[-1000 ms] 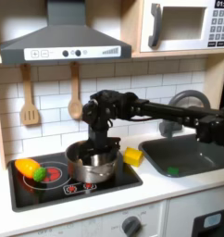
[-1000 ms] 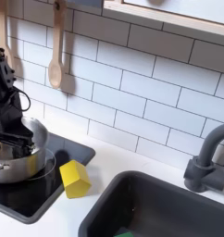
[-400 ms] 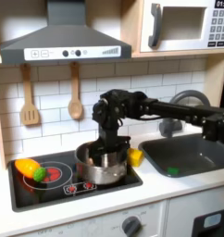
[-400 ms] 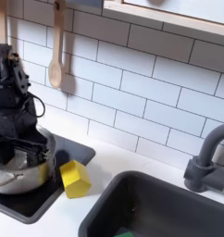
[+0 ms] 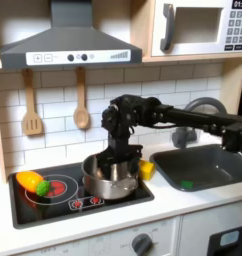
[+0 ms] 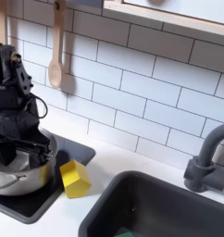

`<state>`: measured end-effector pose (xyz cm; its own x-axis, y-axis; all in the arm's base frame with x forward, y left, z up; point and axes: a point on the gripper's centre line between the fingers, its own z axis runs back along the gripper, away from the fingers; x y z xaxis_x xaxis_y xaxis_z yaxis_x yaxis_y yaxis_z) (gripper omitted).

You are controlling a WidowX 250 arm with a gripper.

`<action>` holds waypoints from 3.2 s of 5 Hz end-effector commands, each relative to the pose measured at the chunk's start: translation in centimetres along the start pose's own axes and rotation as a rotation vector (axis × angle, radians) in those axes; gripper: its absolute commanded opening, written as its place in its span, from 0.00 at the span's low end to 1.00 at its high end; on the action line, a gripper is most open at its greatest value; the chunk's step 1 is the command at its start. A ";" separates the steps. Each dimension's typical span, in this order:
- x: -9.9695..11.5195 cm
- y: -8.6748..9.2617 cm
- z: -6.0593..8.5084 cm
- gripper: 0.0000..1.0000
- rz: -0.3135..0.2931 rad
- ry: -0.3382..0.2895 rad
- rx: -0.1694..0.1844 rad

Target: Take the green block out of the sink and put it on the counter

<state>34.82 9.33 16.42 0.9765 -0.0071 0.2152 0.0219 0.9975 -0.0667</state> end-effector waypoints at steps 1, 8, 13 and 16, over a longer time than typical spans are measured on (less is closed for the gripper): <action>0.7 0.1 2.1 1.00 0.005 -0.029 0.009; 0.4 -10.1 7.5 1.00 -0.187 -0.088 -0.094; 0.3 -11.7 6.6 1.00 -0.263 -0.025 -0.045; 0.3 -11.7 6.6 1.00 -0.259 -0.023 -0.042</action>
<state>33.45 -1.91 23.65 0.9322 -0.2594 0.2526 0.2796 0.9589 -0.0473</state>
